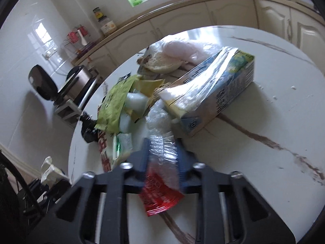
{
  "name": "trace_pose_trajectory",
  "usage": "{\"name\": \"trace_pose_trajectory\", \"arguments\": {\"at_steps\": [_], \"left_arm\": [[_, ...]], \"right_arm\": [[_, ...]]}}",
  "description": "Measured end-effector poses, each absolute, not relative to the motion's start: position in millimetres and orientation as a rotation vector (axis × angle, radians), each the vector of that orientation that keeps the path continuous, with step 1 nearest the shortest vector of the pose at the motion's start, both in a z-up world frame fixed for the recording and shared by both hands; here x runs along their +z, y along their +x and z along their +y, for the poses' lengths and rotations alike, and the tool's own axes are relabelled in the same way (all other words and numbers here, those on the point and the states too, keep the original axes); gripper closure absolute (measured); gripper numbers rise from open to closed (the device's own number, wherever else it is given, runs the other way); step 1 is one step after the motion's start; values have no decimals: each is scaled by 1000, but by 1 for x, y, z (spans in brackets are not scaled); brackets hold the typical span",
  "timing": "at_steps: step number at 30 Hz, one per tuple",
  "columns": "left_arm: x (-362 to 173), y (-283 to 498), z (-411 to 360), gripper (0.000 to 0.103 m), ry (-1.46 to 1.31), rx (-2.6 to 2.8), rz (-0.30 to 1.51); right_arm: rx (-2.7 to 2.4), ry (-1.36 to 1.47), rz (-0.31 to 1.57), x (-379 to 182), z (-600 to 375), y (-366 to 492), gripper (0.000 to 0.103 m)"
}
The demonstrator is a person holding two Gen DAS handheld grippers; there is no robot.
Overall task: Collect trash
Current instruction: 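Carry both items to the blue bin and open the left tool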
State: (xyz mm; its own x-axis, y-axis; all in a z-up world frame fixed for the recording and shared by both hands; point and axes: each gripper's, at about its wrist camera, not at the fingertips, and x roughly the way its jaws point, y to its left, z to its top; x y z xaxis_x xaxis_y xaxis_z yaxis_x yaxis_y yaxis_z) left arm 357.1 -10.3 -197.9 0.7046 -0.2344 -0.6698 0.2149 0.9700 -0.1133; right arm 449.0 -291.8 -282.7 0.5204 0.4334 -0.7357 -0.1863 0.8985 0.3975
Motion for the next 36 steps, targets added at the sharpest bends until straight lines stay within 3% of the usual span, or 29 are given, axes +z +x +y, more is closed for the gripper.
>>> {"name": "trace_pose_trajectory", "arguments": {"at_steps": [11,20,25,36], "left_arm": [[-180,330,24,77,-77,-239,699],[-187,295,119,77,-147,-102,704],[-225,282,189,77,-166,49,801],[-359,307,302,77,-297,229,1135]], "right_arm": [[241,130,716,-211,-281,378,89],[546,4,643,-166,-148,345,89],[755,-64,728,-201,-49,345,89],[866,-237,979,-343,102,376,89]]}}
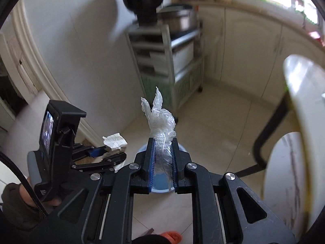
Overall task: Collect trash
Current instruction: 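Carry both items to the blue bin and open the left tool, then open the right tool over the bin and return to the table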
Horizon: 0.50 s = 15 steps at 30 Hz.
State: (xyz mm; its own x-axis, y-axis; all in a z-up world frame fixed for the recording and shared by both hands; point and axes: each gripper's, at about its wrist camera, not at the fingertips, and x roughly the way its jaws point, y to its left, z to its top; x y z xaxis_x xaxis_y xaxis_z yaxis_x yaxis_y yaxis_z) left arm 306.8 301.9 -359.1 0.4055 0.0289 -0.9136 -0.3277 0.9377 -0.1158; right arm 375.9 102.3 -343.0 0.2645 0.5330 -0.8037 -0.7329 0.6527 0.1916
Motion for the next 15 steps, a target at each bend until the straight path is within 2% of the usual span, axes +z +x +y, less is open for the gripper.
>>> {"name": "trace_pose_trajectory", "arguments": {"at_steps": [7,8,9,11,15], "left_arm": [[-396,367,329,70,-316,219,1204],[-399,376,330,66,-316,223,1216],[-402,385,334,52,-307,239,1225],[-407,394,341,35,-276,283,1231],[-409,386,342,33,-258,356,1217]], "right_arm": [[859,-271,1076,-409,141,407,89],[858,-261,1087,-416,145,411,89],[857,-258,1096,-420,146,413,89],[868,-235,1109,-426,145,414,89],[876,-218,1141,-440,156,421,88]]}}
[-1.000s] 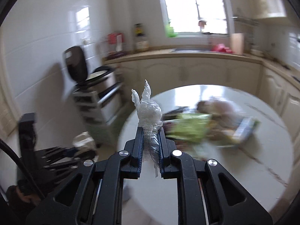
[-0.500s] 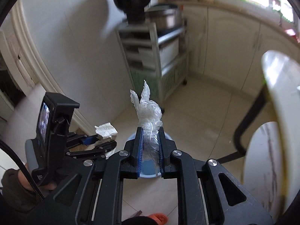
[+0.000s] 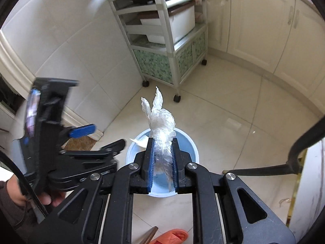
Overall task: Collect trash
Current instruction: 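Open the right tool over the bin and return to the table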
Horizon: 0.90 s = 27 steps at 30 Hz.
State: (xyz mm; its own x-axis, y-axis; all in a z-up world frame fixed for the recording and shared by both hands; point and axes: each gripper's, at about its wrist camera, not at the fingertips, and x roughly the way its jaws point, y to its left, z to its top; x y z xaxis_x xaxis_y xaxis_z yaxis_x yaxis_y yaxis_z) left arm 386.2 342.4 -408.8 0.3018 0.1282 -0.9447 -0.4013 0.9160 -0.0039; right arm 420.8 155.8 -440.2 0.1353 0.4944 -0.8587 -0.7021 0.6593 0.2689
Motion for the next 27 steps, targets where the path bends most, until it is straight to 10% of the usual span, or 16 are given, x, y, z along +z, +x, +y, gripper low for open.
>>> {"name": "trace_pose_trajectory", "arguments": {"at_steps": [16,27], "left_arm": [[-288,332,293,29,-168,485,878],[-183,327,165,3,-77,271,525]], "right_arm": [[808,-185,835,-313,122,381,11],[477,-97,517,-166,-63,329,0]]}}
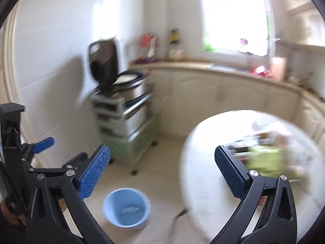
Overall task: Collect trash
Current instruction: 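Open the right tool over the bin and return to the table, then grasp red snack wrapper with right tool while left tool grasps black bag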
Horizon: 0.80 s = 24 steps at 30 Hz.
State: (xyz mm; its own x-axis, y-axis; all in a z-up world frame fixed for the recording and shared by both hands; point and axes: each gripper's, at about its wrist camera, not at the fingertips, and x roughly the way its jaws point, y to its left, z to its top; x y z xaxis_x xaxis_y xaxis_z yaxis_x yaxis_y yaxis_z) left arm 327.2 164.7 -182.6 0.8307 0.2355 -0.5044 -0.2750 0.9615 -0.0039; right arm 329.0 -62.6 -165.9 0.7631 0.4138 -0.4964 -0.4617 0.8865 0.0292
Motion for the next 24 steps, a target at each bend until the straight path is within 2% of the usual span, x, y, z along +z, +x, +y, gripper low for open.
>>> {"name": "trace_pose_trajectory", "arguments": {"at_steps": [3,7,9,12,17,21,24], "left_arm": [[-179,333,125,1,-42,200,492],[-175,335,56,1,0,99,510],[-167,316,49,1,16,69,534],[-160,336,31,1,46,30,593],[-157,358,-2,1,89,13,667],[-155,375,-17,1,118,15,706],[-157,379,-21,1,116,19,724]], "right_arm": [[384,-75,523,-158,-118,330,0],[286,-77,633,-173,-179,346,0],[265,-97,708,-192,-200,356,0],[276,-127,834,-224,-221,371,0],[324,-140,918,-260,-234,388,0],[354,-154,920,-268,-235,395,11],[372,-164,941,-275,-236,403,27]]}}
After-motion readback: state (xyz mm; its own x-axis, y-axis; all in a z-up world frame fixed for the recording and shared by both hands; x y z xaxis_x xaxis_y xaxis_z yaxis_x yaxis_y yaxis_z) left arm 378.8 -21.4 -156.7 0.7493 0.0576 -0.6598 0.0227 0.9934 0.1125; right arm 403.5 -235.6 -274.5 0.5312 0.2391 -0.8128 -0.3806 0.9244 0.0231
